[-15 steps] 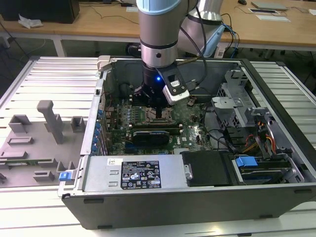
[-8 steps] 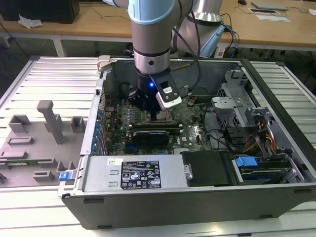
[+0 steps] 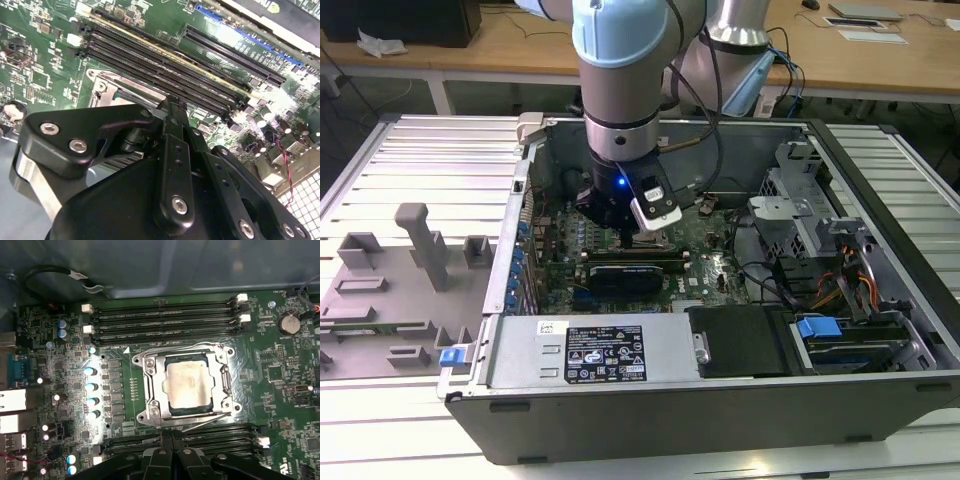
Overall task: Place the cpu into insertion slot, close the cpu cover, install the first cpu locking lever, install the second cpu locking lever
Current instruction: 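Install the second cpu locking lever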
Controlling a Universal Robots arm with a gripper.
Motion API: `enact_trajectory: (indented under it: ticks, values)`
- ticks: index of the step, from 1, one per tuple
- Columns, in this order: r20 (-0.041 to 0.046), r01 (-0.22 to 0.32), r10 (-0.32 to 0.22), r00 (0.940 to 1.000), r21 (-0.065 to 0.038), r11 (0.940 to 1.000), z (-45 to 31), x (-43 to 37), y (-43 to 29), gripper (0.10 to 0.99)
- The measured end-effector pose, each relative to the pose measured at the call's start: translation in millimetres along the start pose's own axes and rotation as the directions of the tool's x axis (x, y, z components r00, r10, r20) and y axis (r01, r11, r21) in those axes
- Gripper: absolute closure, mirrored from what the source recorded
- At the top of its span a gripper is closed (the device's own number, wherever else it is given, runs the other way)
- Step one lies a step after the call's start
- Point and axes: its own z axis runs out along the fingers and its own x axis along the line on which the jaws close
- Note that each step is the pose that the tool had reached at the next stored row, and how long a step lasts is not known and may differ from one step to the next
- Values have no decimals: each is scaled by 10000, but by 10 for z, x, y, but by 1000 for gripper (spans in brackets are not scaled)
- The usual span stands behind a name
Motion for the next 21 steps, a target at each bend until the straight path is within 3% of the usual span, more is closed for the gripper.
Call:
enact_trajectory:
  ticks: [8, 12, 14, 16, 19, 21]
  values:
    - [-55, -39, 36, 10000, -590, 9982, 55, 86, -106, 980]
    - [-80, -52, 46, 10000, -840, 9965, 90, 107, -123, 980]
    - [-105, -59, 48, 9999, -1087, 9941, 124, 114, -127, 980]
    - [-114, -61, 48, 9999, -1175, 9931, 168, 129, -144, 980]
    - [-154, -81, 58, 9999, -1580, 9874, 206, 161, -157, 980]
    - [-162, -89, 63, 9998, -1662, 9861, 222, 173, -159, 980]
